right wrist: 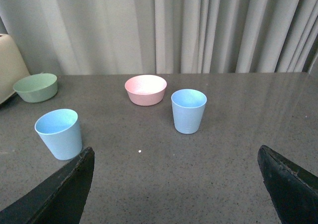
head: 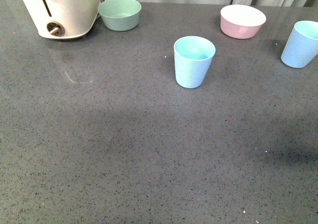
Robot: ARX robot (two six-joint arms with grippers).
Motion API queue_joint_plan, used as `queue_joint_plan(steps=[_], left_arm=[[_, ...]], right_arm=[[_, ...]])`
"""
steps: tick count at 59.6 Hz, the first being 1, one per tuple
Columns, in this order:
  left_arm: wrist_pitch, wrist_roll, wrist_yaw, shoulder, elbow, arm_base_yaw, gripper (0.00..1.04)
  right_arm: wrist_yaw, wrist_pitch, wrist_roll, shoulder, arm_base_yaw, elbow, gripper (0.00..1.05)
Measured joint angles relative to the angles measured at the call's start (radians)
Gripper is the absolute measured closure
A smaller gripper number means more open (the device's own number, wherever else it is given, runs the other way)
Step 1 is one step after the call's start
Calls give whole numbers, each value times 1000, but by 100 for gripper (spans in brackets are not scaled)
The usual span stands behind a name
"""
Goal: Stack blue cups with both arms
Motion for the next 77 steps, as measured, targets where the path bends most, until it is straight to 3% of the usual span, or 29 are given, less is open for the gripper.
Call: queue_joint_plan(steps=[5, 7, 10, 14, 20, 35, 56, 77], left_arm=[[100, 53, 2, -146, -166, 76, 9], [290, 140, -34, -242, -303, 116, 16], [599, 293, -3, -403, -523, 176, 28], [798, 383, 8, -555, -707, 218, 40], [918, 441, 40, -678, -881, 245, 58], [974, 474, 101, -787, -1131, 295, 103], [959, 481, 203, -1011, -1323, 405, 103], [856, 481, 211, -1195, -1406, 409, 103]], right_arm=[[0, 0, 0, 0, 0, 0, 9], [0, 0, 0, 0, 0, 0, 9], [0, 0, 0, 0, 0, 0, 9], [0, 0, 0, 0, 0, 0, 9], [0, 0, 0, 0, 0, 0, 9], [0, 0, 0, 0, 0, 0, 9], [0, 0, 0, 0, 0, 0, 9], [0, 0, 0, 0, 0, 0, 9]])
